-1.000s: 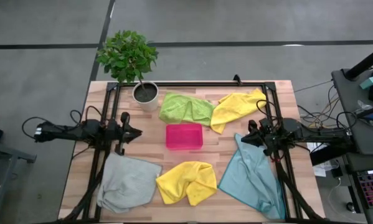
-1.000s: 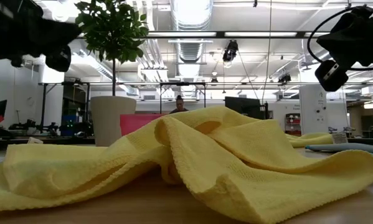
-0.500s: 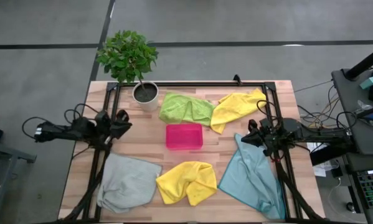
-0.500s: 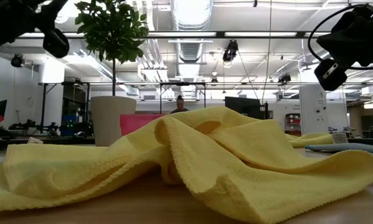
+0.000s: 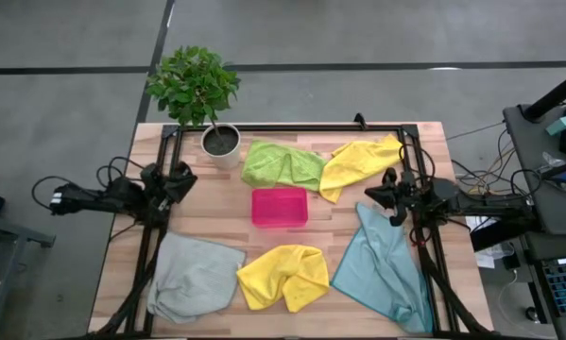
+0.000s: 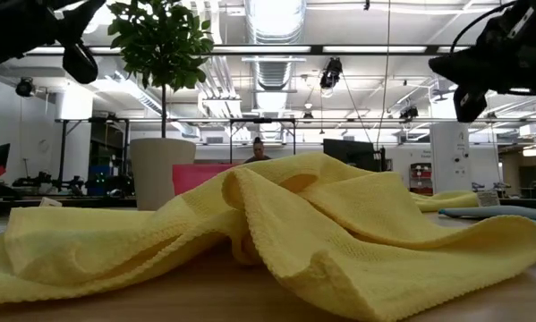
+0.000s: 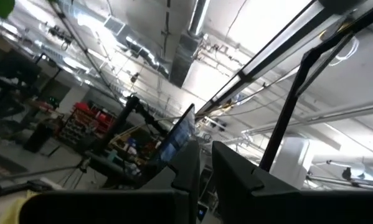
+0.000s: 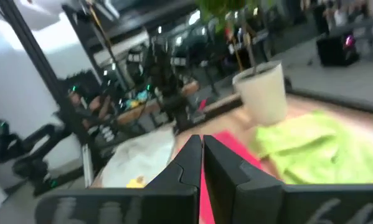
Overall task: Fold microfiber towels
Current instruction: Fold the bottom yellow microfiber cloth
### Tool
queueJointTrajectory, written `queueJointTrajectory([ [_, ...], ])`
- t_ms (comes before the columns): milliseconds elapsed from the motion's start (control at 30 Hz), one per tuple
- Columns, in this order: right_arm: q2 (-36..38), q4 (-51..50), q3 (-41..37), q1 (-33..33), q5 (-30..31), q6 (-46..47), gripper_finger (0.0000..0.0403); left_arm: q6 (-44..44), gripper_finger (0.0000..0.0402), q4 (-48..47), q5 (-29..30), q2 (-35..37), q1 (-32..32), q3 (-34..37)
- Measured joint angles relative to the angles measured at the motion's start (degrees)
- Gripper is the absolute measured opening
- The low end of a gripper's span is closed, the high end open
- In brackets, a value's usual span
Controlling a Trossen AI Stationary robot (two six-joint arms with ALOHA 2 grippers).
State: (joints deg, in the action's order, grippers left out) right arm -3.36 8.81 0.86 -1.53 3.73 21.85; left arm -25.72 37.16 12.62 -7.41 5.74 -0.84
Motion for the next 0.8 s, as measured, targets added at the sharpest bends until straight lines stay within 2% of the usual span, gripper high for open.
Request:
queueJointTrajectory([
  [200, -1.33, 7.55, 0.0, 0.01, 0.83, -5.99, 0.0009, -5.28, 0.0028, 0.09, 1.04, -9.66, 0.0, -4.04],
  [433, -1.33, 8.23, 0.0, 0.01, 0.85, -8.98, 0.0009, -8.98, 0.0028, -0.06, -1.26, -22.63, 1.0, -13.44],
  [800, -1.3, 8.22, 0.0, 0.01, 0.85, -12.53, 0.0009, -10.03, 0.0028, -1.17, -1.13, -42.01, 8.41, -30.19],
])
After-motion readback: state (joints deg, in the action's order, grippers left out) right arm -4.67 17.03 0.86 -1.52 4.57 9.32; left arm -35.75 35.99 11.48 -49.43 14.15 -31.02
